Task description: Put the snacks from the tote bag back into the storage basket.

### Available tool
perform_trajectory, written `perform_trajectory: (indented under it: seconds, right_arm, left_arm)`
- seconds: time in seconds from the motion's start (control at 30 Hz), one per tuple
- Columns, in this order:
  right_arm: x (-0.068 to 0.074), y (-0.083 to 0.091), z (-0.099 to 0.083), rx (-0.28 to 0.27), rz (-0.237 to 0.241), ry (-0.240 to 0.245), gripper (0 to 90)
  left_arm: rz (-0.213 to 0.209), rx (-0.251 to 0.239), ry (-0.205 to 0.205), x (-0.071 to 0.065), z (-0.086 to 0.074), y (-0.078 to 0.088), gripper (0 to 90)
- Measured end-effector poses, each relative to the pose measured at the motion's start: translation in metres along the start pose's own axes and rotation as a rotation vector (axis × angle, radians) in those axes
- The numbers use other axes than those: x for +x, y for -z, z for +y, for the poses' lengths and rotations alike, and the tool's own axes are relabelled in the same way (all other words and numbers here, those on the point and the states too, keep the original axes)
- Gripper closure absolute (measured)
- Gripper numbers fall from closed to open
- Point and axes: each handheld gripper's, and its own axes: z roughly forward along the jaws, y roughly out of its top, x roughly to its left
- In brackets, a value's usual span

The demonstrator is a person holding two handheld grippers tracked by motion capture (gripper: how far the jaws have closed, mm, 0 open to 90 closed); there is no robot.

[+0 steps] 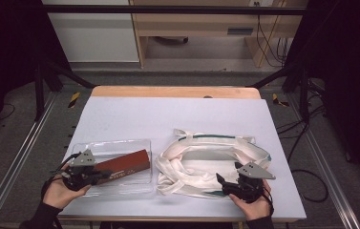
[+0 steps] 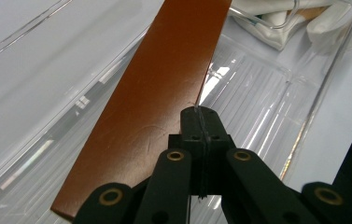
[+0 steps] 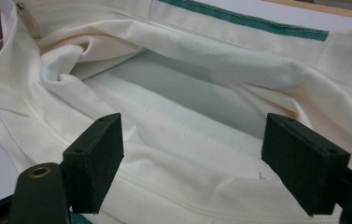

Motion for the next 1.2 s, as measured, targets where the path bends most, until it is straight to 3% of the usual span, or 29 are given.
perform_trajectory:
  seconds: [0.5,1.2]
  right_arm:
    - [0.0,-0.001,0.0,0.0,-0.001,0.003,21.3]
    - [0.0,-0.001,0.0,0.001,-0.001,0.005,21.3]
  left_arm:
    - [0.093,-0.011,0.064,0.012,-0.005,0.001,90.0]
    - [0.099,-0.026,0.092,0.016,-0.008,0.001,89.9]
